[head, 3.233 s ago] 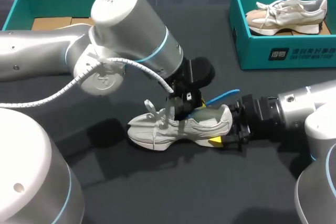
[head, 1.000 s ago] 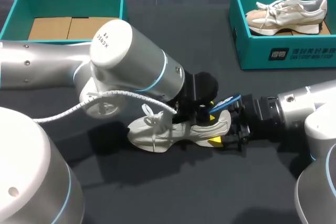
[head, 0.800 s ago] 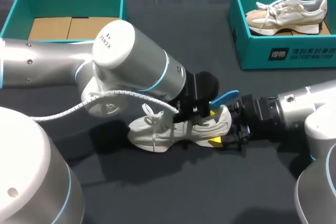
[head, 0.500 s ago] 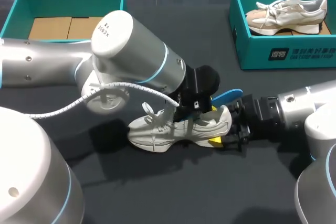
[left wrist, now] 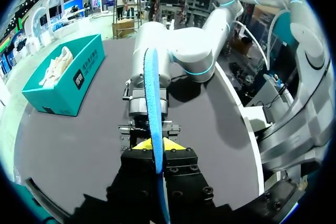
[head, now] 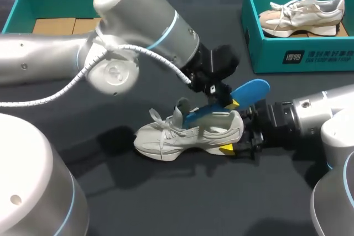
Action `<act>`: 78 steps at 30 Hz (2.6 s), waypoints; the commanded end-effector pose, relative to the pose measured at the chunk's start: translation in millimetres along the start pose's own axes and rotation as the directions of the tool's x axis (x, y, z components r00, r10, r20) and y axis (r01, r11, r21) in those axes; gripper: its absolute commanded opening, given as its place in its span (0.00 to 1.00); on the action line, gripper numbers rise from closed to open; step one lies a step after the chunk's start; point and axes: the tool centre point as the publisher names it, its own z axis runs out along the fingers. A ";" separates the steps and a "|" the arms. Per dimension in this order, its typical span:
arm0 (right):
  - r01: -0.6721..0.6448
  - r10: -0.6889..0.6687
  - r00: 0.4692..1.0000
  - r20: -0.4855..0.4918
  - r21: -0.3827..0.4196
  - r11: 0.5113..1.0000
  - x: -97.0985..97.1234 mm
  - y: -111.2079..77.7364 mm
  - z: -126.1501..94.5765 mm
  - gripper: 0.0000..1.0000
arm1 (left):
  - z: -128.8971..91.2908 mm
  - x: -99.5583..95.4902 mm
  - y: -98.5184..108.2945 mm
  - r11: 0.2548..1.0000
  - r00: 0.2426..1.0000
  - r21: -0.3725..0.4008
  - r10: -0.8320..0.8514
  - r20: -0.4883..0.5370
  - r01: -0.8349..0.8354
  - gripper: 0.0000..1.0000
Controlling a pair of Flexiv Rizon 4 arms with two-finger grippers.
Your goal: Take the shoe out of the shoebox, open the shoe tongue, remove and reinsert the insole, then place the shoe into the shoebox
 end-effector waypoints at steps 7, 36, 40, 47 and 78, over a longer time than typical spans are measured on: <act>0.000 0.000 1.000 0.002 0.005 1.000 0.8 1.1 0.8 0.00 | -45.1 23.2 -40.9 0.998 0.994 0.050 -0.018 -0.105 0.023 0.00; 0.000 0.000 1.000 0.002 0.005 1.000 0.8 1.1 0.8 0.00 | -126.3 29.8 -62.4 0.907 0.996 0.411 -0.079 -0.045 0.091 0.00; 0.000 0.000 1.000 0.002 0.005 1.000 0.8 1.1 0.8 0.00 | -153.6 37.0 -66.8 0.870 0.997 0.486 -0.065 -0.044 0.078 0.00; 0.000 0.000 1.000 0.002 0.005 1.000 0.8 1.1 0.8 0.00 | -172.7 38.8 -72.7 0.841 0.993 0.530 -0.084 -0.078 0.113 0.00; 0.000 0.000 1.000 0.002 0.005 1.000 0.8 1.1 0.8 0.00 | -255.1 73.6 -82.5 0.687 0.992 0.720 -0.124 -0.015 0.097 0.00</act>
